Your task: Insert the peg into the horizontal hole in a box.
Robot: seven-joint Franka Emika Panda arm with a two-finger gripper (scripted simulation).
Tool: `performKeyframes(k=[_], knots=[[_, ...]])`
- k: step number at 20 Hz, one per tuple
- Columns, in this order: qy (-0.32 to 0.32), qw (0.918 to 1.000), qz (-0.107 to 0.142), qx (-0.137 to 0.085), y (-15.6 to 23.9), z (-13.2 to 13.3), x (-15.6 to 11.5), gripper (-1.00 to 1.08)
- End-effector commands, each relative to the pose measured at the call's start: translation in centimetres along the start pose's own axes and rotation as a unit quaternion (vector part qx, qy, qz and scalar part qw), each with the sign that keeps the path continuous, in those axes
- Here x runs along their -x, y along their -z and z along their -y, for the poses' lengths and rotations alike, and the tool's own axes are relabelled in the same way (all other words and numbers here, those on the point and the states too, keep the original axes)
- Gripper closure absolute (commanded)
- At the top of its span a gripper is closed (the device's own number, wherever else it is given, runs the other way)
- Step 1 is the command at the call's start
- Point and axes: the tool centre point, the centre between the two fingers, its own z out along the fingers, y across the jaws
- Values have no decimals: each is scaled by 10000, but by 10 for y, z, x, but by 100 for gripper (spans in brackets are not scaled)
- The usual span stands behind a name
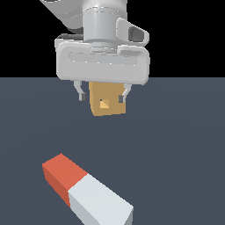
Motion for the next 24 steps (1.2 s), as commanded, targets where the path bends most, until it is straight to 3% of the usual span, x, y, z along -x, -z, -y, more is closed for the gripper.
performKeyframes(k=[1, 12, 24], knots=[[134, 9999, 5, 8, -2, 2, 5, -92], [1102, 9939, 39, 70, -20, 15, 41, -92], [2286, 9734, 80, 148, -41, 19, 88, -92]])
